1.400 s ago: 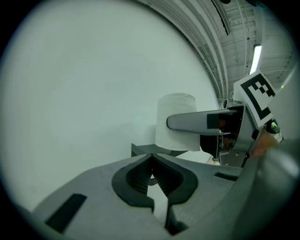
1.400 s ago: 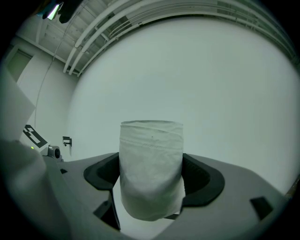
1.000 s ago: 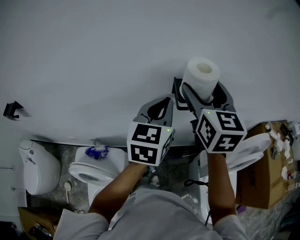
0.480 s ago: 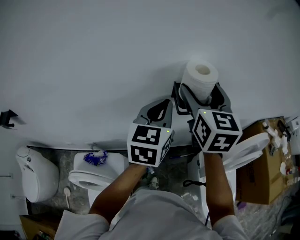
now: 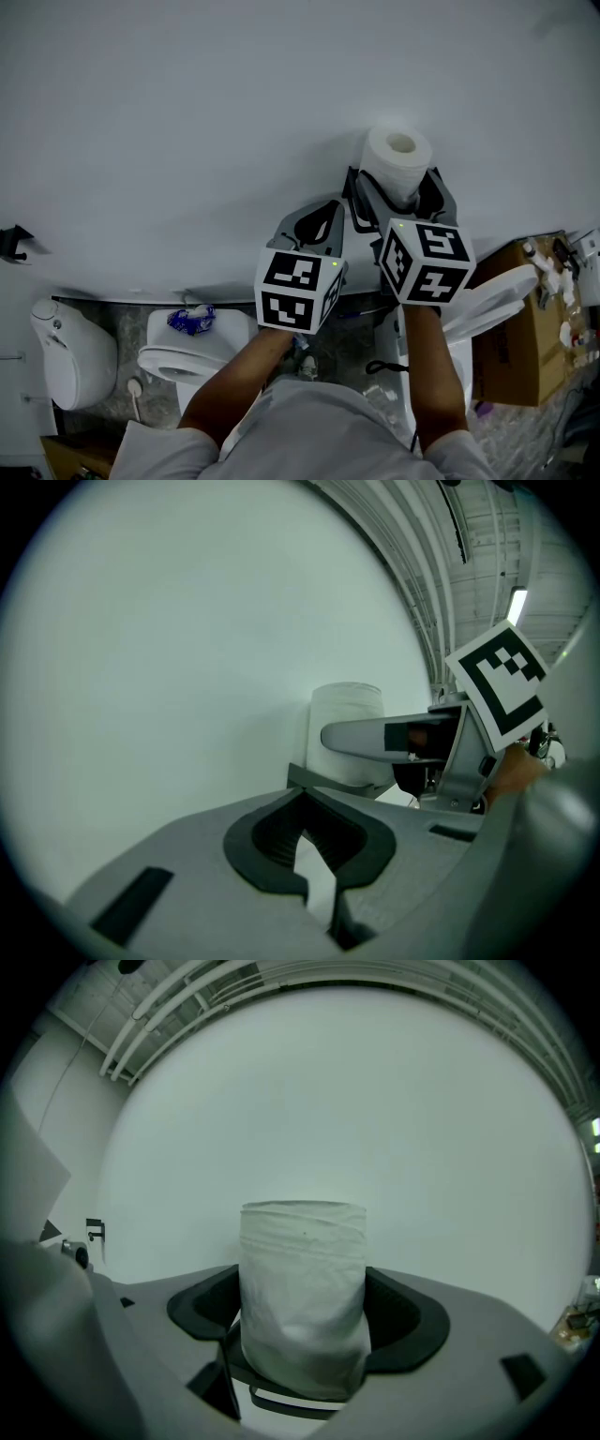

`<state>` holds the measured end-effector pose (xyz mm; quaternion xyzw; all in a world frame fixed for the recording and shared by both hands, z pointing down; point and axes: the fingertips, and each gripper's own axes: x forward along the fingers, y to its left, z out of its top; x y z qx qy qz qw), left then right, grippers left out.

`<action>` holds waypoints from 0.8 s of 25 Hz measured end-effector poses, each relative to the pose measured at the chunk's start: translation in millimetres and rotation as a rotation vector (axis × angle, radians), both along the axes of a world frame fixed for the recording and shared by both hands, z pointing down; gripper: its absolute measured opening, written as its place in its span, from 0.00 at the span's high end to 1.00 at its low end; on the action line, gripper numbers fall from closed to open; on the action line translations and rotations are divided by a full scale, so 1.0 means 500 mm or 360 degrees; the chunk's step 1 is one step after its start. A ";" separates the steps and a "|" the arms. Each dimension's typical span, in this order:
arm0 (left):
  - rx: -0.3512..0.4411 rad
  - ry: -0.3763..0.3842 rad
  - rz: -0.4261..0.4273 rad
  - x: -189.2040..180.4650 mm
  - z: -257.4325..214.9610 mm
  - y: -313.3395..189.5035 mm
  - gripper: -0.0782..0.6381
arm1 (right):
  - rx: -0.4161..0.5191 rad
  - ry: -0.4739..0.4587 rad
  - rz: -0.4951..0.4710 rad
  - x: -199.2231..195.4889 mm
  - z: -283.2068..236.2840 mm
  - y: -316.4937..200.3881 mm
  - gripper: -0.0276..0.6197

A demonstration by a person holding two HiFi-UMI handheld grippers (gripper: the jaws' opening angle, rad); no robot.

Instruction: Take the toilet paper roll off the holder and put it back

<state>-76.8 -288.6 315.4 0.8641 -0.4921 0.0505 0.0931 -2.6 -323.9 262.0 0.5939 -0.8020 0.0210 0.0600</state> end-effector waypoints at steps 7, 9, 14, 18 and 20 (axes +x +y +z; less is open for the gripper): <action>0.0004 -0.0007 0.0003 0.001 -0.002 0.005 0.89 | -0.0020 -0.0021 -0.0004 0.001 0.005 0.003 0.34; 0.0004 -0.0007 0.0000 0.001 -0.003 0.007 0.89 | -0.0022 -0.0019 -0.0014 0.001 0.006 0.003 0.34; 0.0002 -0.0009 -0.0009 0.004 -0.003 0.014 0.89 | -0.0016 -0.0039 -0.0028 0.006 0.007 0.009 0.34; 0.0004 -0.0011 -0.0016 0.007 -0.004 0.022 0.89 | -0.0009 -0.0041 -0.0043 0.009 0.007 0.018 0.34; 0.0006 -0.0012 -0.0018 0.010 -0.004 0.026 0.89 | -0.0007 -0.0046 -0.0050 0.011 0.006 0.023 0.34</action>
